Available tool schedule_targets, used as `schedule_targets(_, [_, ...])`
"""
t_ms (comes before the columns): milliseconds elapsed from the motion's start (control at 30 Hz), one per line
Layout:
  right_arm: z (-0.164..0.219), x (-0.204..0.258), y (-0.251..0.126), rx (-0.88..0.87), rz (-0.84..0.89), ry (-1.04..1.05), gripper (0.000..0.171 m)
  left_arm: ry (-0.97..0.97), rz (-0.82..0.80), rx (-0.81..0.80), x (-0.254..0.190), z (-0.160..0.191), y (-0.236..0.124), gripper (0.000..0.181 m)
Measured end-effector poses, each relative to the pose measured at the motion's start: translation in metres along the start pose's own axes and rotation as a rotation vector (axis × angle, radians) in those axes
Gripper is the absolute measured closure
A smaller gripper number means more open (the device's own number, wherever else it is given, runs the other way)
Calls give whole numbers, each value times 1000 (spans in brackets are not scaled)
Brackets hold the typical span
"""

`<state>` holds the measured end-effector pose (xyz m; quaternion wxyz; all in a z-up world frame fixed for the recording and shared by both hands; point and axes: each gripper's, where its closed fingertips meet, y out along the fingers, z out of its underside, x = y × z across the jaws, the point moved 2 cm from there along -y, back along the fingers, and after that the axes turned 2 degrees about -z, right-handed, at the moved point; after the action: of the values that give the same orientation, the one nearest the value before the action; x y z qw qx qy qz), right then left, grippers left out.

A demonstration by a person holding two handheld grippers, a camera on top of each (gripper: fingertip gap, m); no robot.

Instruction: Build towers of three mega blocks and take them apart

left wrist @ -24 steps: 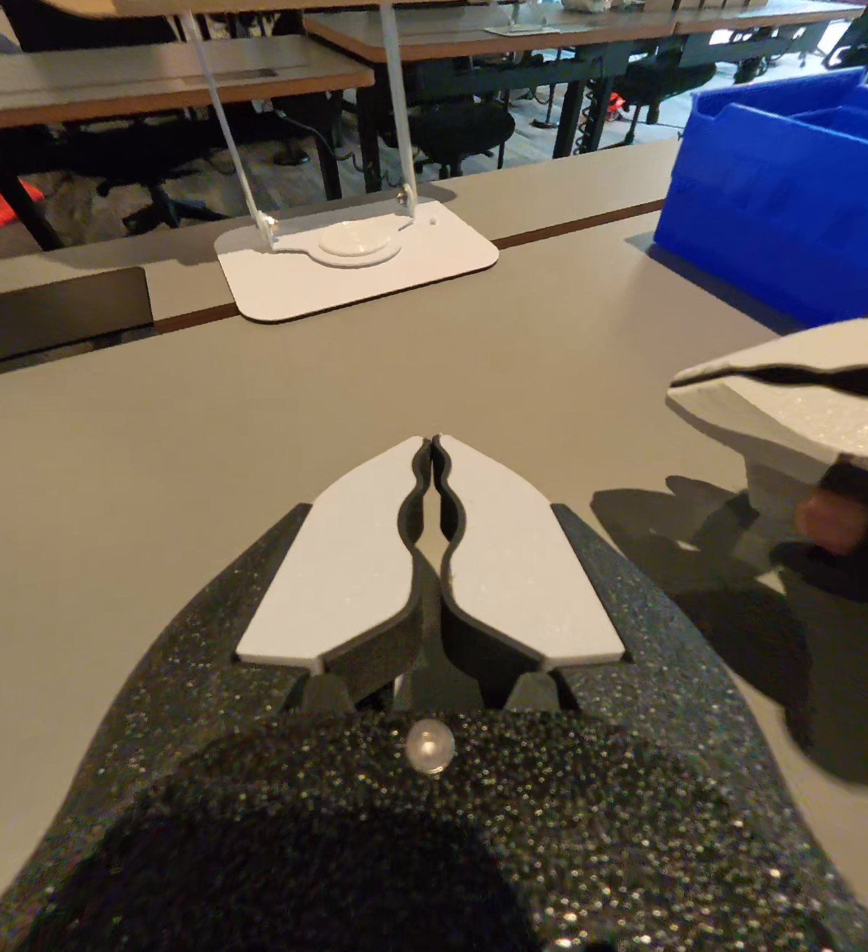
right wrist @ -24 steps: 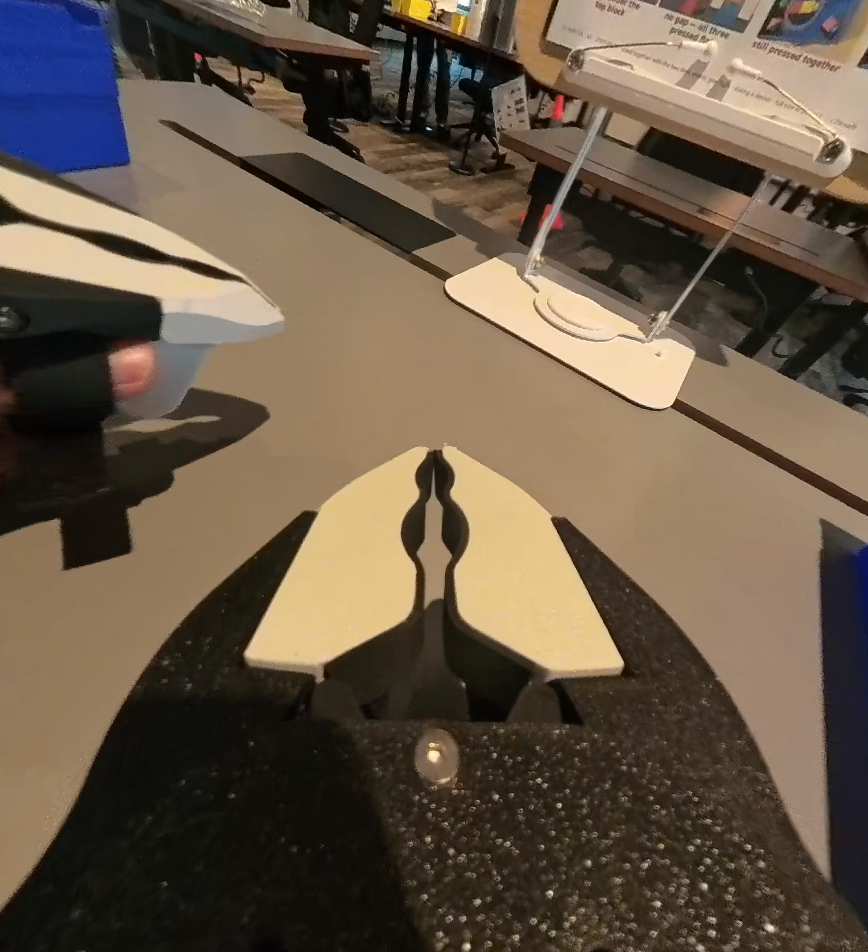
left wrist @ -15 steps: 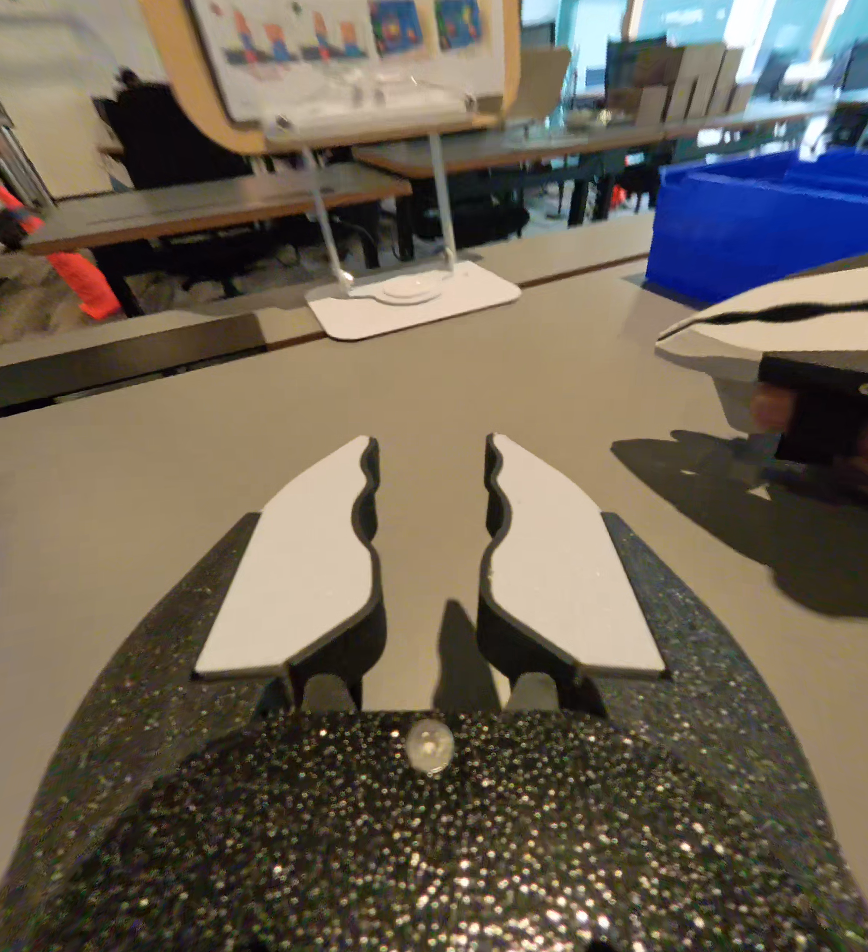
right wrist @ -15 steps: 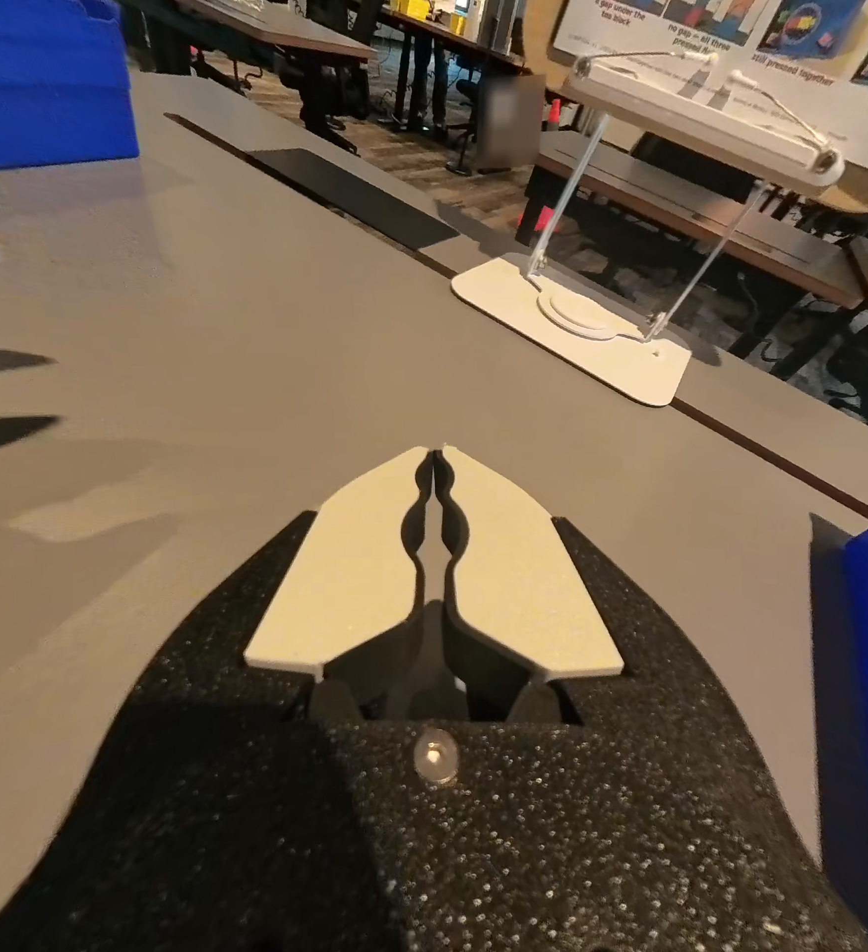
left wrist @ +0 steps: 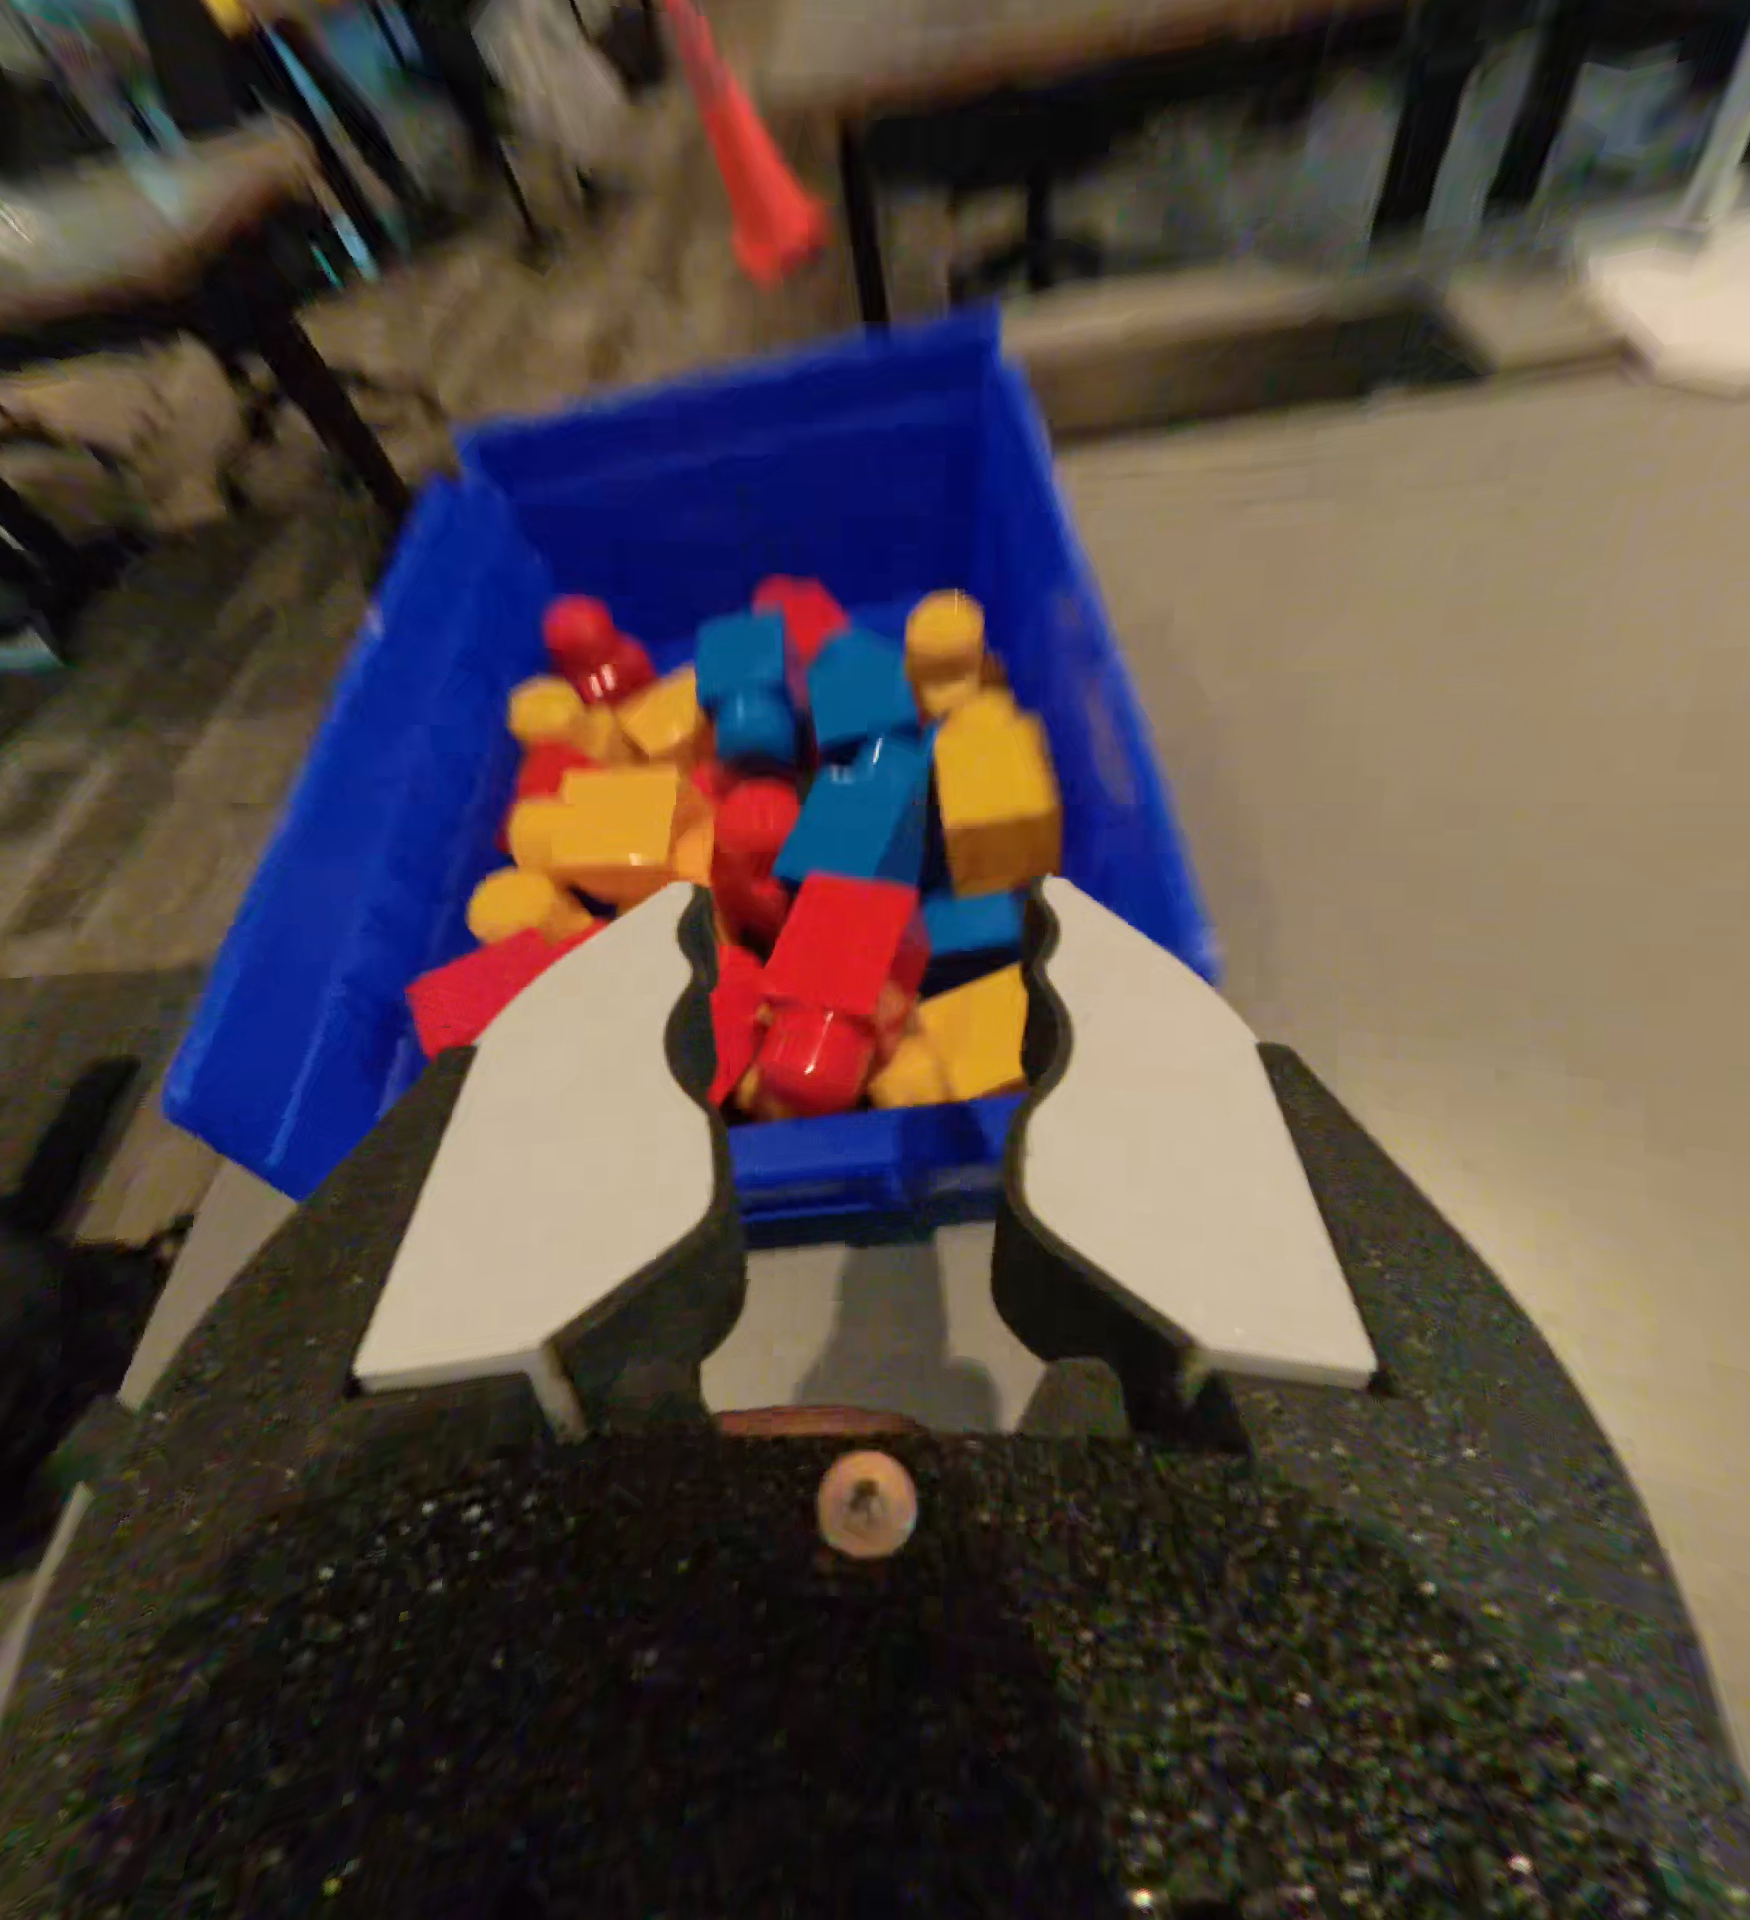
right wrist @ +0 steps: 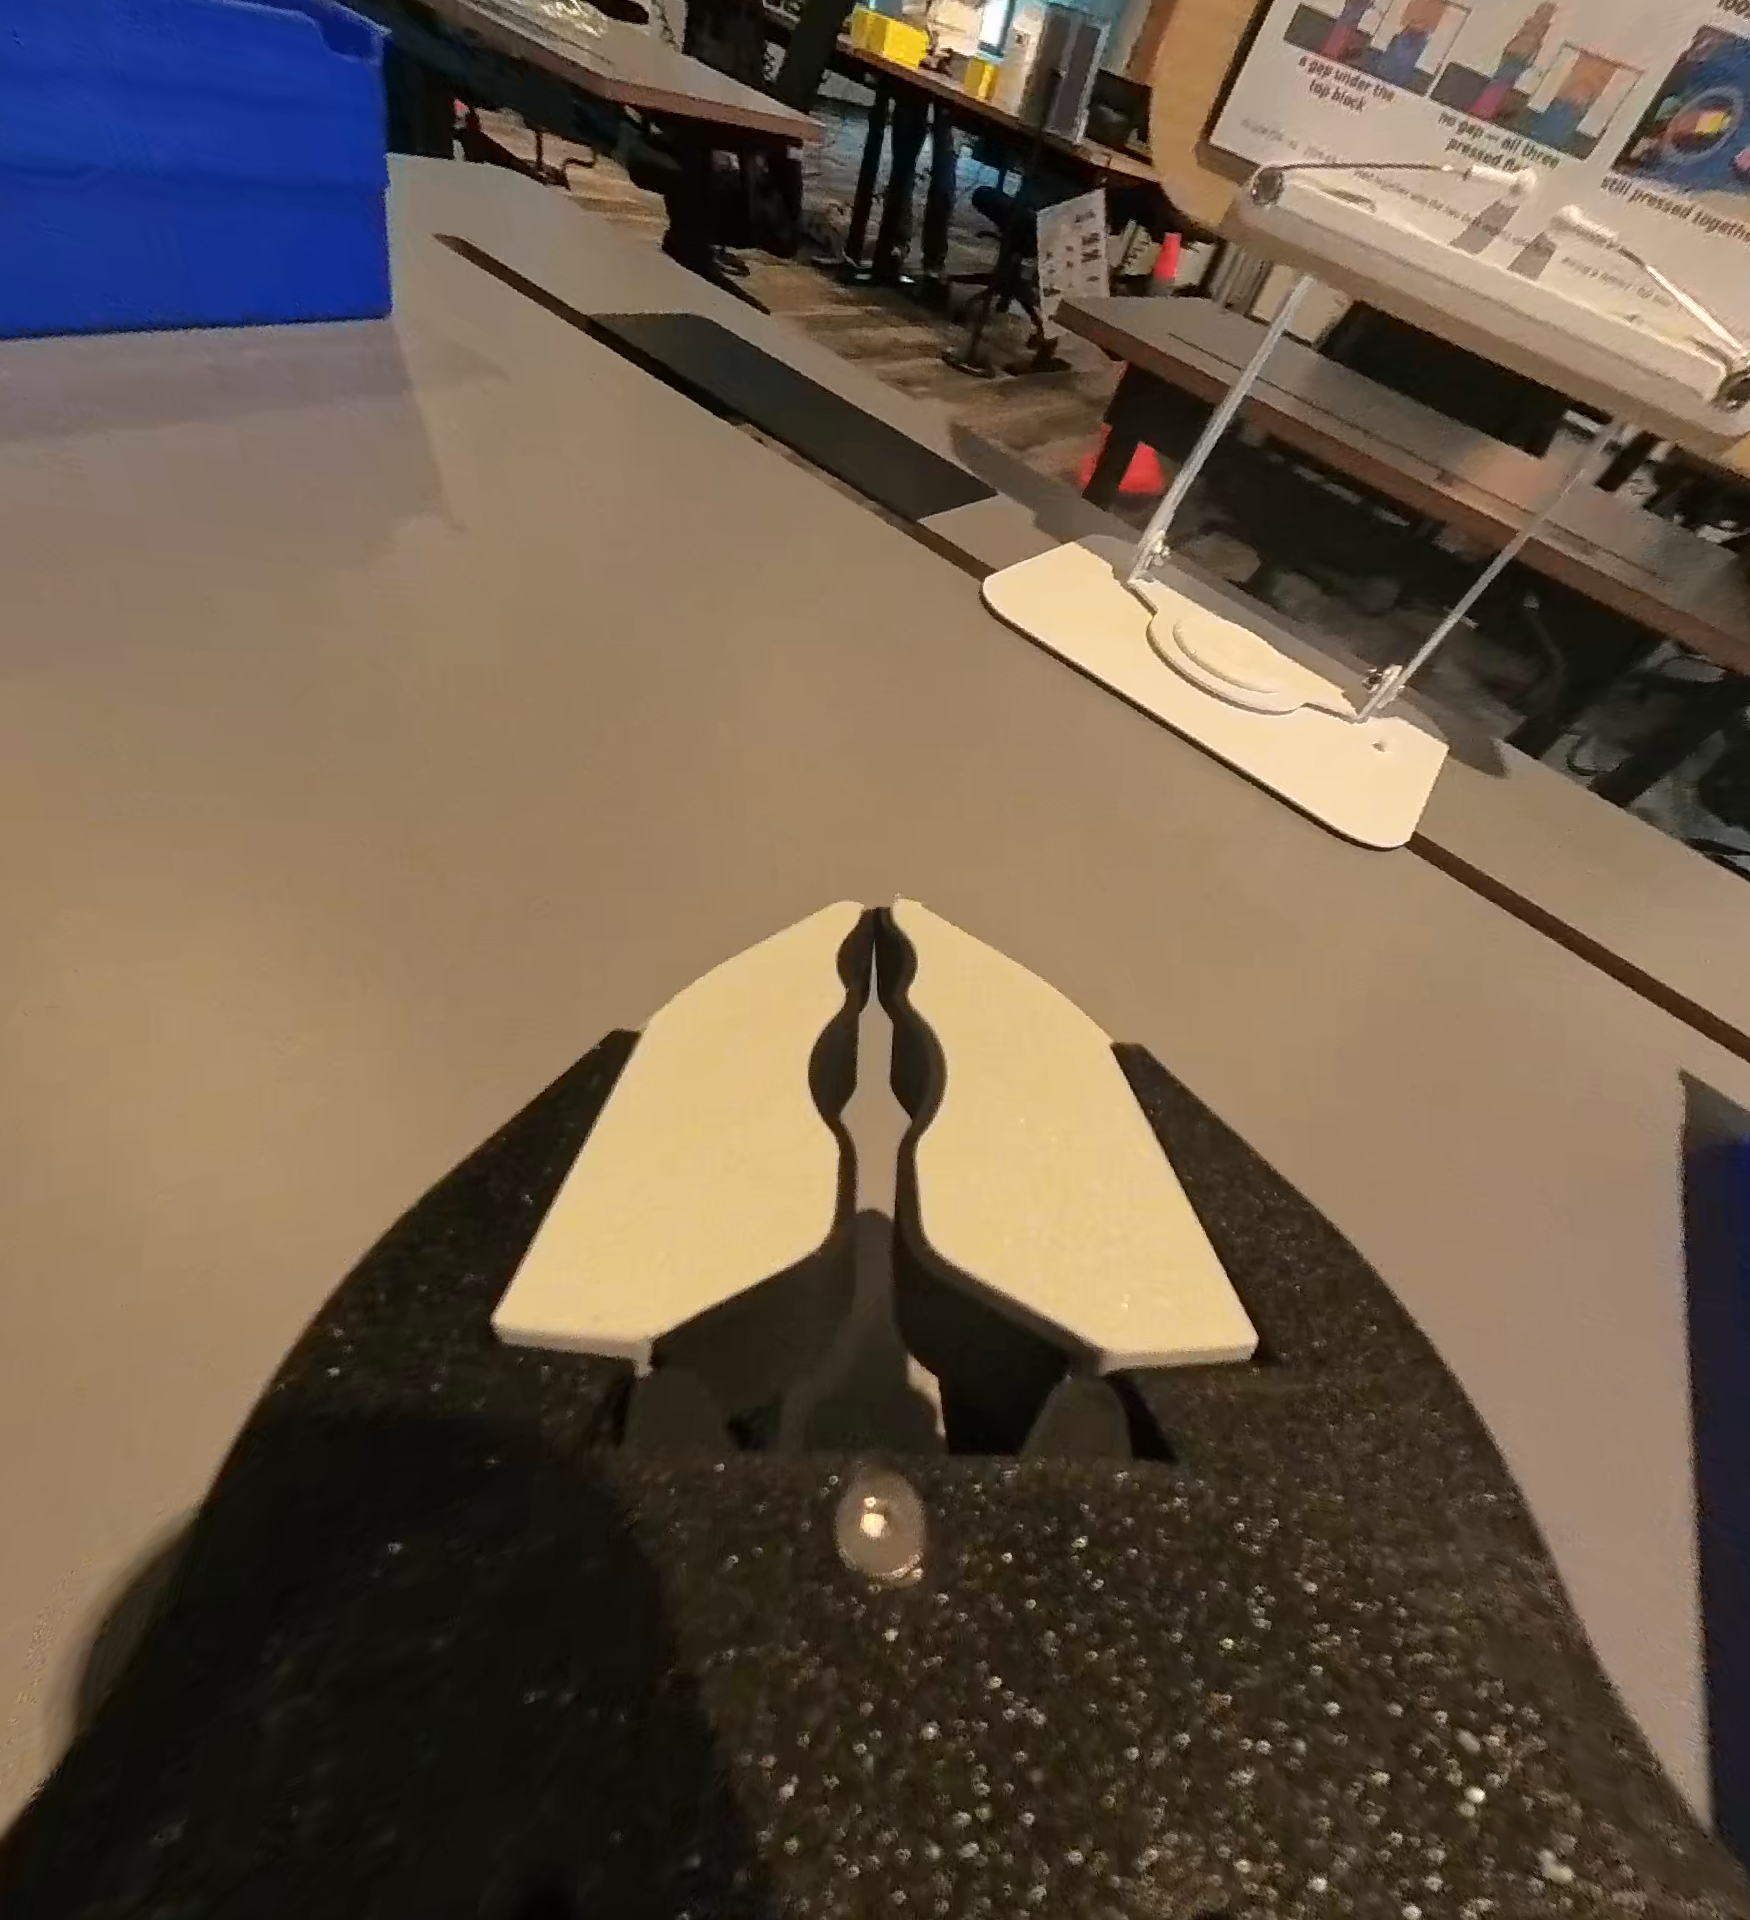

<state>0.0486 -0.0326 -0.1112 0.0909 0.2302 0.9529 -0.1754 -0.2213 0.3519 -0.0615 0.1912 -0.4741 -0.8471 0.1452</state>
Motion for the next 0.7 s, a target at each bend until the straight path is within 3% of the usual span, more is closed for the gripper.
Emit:
schedule_targets(67, [0, 1, -1, -5, -24, 8, 171, 50, 58, 169, 5, 21, 27, 122])
schedule_targets(200, [0, 2, -3, -11, -61, 20, 171, 124, 100, 340, 3, 45, 53, 123])
schedule_targets(267, [1, 2, -5, -11, -67, 28, 171, 92, 110, 340, 4, 40, 56, 143])
schedule_targets(400, [3, 0, -10, -10, -62, 39, 171, 151, 55, 383, 5, 39, 53, 146])
schedule_targets(567, [4, 0, -20, -19, -33, 39, 171, 149, 7, 284, 0, 18, 38, 146])
schedule_targets(700, [3, 3, -27, -36, -24, 19, 171, 224, 81, -36, -39, -42, -9, 147])
